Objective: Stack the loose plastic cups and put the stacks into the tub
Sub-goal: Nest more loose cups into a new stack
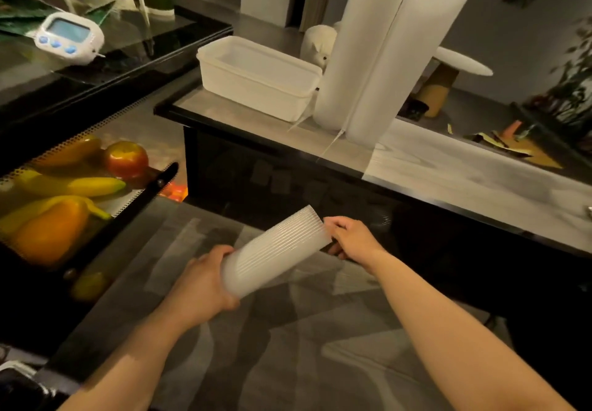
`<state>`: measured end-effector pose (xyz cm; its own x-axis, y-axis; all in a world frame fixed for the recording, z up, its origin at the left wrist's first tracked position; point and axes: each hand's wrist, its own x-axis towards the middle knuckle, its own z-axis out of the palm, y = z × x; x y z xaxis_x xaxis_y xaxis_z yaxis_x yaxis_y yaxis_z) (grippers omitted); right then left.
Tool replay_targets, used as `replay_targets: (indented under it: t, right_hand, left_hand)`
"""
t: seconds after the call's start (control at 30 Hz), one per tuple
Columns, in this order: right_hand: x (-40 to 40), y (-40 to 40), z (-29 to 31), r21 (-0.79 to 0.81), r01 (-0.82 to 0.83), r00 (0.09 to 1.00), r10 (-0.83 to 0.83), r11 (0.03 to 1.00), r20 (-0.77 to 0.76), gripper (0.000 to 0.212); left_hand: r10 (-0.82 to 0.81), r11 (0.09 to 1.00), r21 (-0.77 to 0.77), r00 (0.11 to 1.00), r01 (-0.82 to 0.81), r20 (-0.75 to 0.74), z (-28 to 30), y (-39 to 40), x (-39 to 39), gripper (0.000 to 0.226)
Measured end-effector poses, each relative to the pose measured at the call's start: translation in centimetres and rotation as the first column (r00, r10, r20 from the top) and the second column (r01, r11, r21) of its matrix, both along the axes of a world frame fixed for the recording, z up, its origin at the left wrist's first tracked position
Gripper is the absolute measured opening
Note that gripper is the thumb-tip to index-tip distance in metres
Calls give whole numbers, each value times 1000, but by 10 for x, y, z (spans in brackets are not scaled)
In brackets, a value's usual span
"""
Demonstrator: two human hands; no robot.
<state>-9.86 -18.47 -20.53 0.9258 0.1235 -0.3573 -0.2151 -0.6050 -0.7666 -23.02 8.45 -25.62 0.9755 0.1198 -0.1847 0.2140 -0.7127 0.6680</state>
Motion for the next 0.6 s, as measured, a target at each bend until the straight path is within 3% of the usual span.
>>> replay_targets:
  t: [0.17,0.27,0.37,0.5,0.6]
  right_hand:
    - [27,-54,-36,-132,318,947,-320,939,4,35]
    - [42,-87,-45,-319,339,934,-358,885,-1,39]
    - [62,-115,-60,-390,309,924,-371,868,-94,43]
    - [80,-131,-75,-366,269,936,-331,891,-117,56]
    - [95,-140,-89,-200,399,904,-420,895,-78,47]
  left_hand:
    - [-9,1000,17,1000,8,12,-5,-8,8,99]
    - [-14,999,39,1000,15,-11,-6,-15,14,102]
    - [-14,998,61,999,17,-45,-7,-22,16,104]
    - [-36,995,87,998,40,-49,-11,-31,14,101]
    - [-34,994,106,998,40,-60,-11,-35,14,97]
